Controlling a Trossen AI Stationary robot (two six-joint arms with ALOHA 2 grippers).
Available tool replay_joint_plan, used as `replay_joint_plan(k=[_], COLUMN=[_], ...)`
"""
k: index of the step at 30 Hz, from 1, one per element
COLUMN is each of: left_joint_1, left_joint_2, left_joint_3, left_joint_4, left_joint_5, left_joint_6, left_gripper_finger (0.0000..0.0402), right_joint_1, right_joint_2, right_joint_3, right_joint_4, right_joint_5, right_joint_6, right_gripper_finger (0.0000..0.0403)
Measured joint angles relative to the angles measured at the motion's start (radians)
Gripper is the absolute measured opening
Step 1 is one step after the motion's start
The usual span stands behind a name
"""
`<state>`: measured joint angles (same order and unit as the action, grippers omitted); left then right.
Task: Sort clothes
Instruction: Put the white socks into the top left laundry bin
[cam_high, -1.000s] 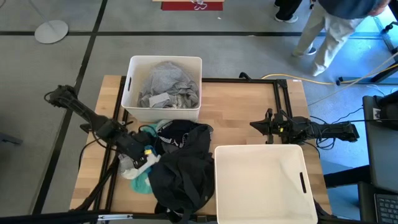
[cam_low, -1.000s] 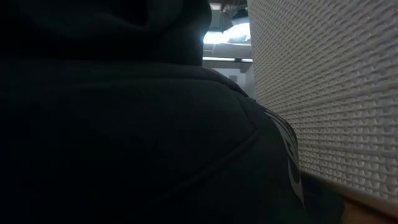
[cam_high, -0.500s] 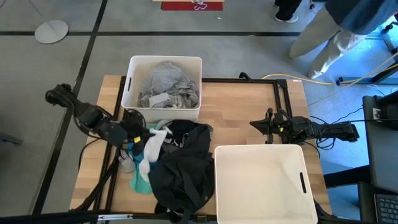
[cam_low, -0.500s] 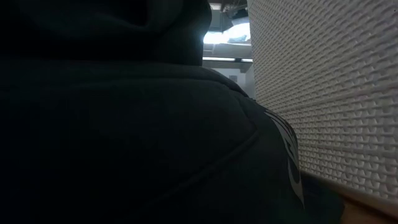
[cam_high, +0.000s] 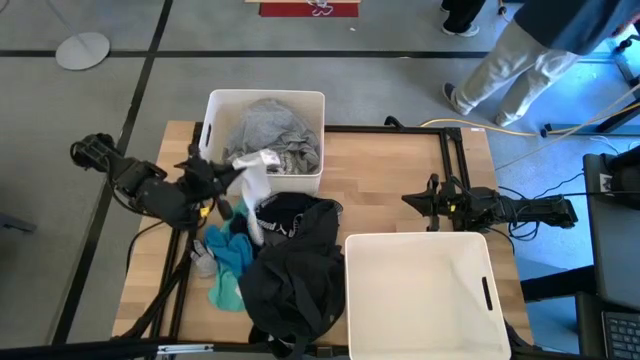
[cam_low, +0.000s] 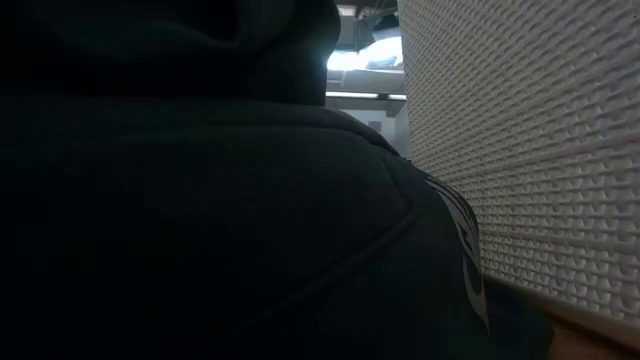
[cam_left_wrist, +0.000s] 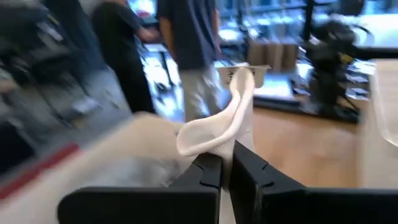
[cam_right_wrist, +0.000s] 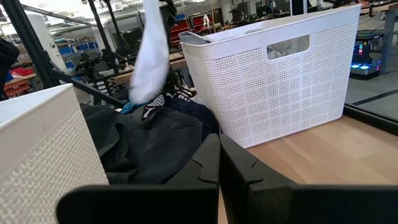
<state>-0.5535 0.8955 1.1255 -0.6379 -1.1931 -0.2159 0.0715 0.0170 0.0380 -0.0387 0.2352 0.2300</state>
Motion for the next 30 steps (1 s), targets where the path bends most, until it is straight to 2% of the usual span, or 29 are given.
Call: replay_joint_plan(k=[6,12,15,18,22,26,30], left_joint_1=[0.073,0.207,0.286,0.367,0.483,0.607,0.719], left_joint_2=[0.000,-0.001,-0.002,-0.002,-0.002,-0.001,0.001], left_joint_3=[0.000,0.000,0.000,0.000,0.000,0.000,0.000], left_joint_4=[0.209,0.415,0.516,0.594,0.637,0.635,0.623], left_joint_5=[-0.123,-0.129,-0.100,-0.026,0.058,0.092,0.092], left_joint_6=[0.296,0.527,0.628,0.712,0.801,0.841,0.803], left_gripper_finger=[0.0012,0.0007,0.0008,0.0013,0.0013,0.0009,0.0012], right_joint_1=[0.000,0.000,0.000,0.000,0.000,0.000,0.000], right_joint_2=[0.000,0.000,0.000,0.000,0.000,0.000,0.000], right_joint_3=[0.000,0.000,0.000,0.000,0.000,0.000,0.000], right_joint_4=[0.000,0.000,0.000,0.000,0.000,0.000,0.000], right_joint_5=[0.000,0.000,0.000,0.000,0.000,0.000,0.000], right_joint_6=[0.000,0.000,0.000,0.000,0.000,0.000,0.000], right_gripper_finger=[0.0003,0.0003,0.0003,0.0003,0.0003,0.0003,0.0003])
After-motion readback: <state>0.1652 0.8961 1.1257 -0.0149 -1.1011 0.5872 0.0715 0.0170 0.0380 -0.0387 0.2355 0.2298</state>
